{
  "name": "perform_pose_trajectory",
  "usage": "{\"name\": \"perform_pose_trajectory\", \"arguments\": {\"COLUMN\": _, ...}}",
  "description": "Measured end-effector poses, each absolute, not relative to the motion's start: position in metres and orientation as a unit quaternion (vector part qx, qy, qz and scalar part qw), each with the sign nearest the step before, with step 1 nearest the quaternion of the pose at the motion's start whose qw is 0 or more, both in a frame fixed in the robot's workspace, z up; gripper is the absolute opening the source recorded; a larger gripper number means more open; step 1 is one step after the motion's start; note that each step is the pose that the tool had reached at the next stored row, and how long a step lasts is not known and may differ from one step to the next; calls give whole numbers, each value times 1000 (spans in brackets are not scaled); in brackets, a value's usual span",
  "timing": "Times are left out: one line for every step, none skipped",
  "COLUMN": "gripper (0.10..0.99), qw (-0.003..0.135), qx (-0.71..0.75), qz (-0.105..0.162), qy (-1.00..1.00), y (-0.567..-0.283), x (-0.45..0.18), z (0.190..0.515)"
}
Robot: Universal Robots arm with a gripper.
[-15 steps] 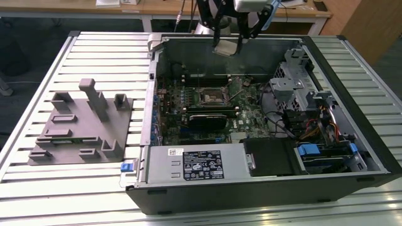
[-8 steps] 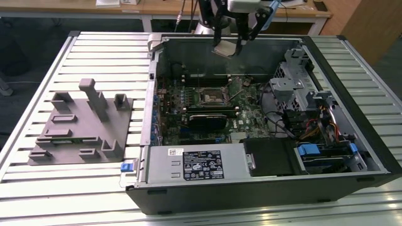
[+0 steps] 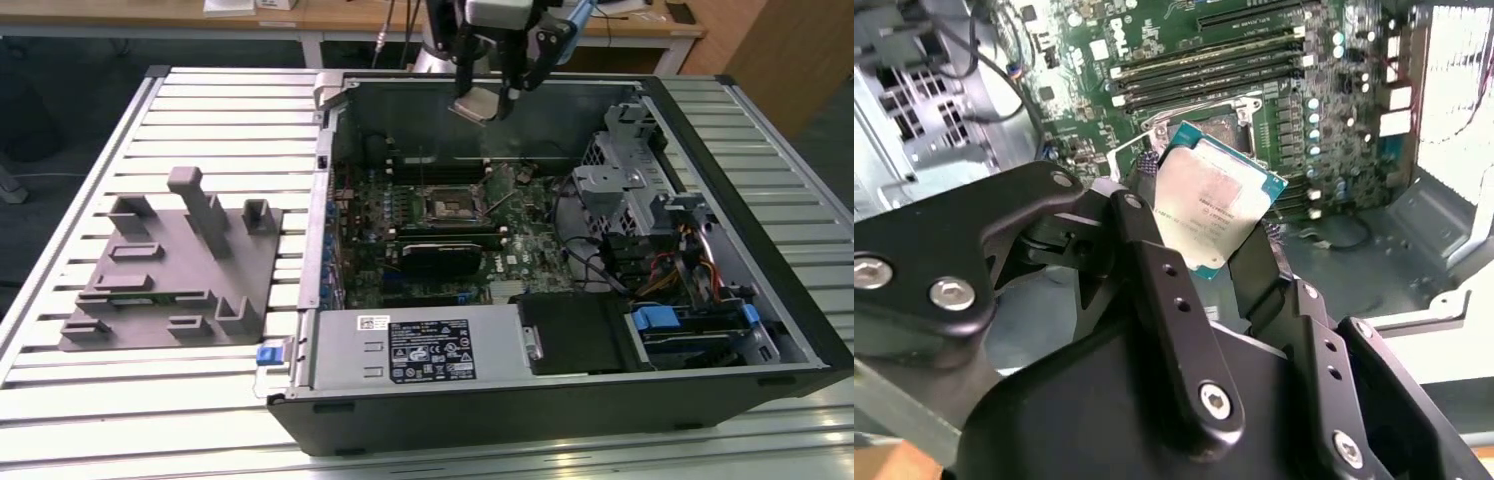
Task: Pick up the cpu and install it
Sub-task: 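Place the cpu into insertion slot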
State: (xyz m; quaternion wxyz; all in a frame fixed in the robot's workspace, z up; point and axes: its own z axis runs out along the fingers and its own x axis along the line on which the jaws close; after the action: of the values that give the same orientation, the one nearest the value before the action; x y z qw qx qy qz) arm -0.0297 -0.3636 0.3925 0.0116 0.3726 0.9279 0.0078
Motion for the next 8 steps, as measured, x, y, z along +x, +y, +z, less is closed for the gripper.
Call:
{"name": "perform_pose_trajectory", "arguments": {"gripper": 537, "qw": 12, "qx": 382, "qz": 8, "qy": 924, "y": -364, "x": -30, "z": 392}}
{"name": "perform_pose_trajectory", "arguments": {"gripper": 537, "qw": 12, "qx": 390, "qz": 8, "qy": 921, "y": -364, "x": -30, "z": 392}}
{"name": "perform_pose_trajectory", "arguments": {"gripper": 537, "qw": 12, "qx": 398, "qz": 8, "qy": 917, "y": -364, "x": -30, "z": 392}}
{"name": "perform_pose_trajectory", "arguments": {"gripper": 537, "qw": 12, "qx": 406, "qz": 7, "qy": 914, "y": -364, "x": -30, "z": 392}}
{"name": "perform_pose_trajectory", "arguments": {"gripper": 537, "qw": 12, "qx": 415, "qz": 7, "qy": 910, "y": -364, "x": -30, "z": 391}}
{"name": "perform_pose_trajectory", "arguments": {"gripper": 537, "qw": 12, "qx": 423, "qz": 7, "qy": 906, "y": -364, "x": -30, "z": 391}}
{"name": "perform_pose_trajectory", "arguments": {"gripper": 537, "qw": 12, "qx": 431, "qz": 7, "qy": 902, "y": -364, "x": -30, "z": 391}}
{"name": "perform_pose_trajectory", "arguments": {"gripper": 537, "qw": 12, "qx": 440, "qz": 7, "qy": 898, "y": -364, "x": -30, "z": 391}}
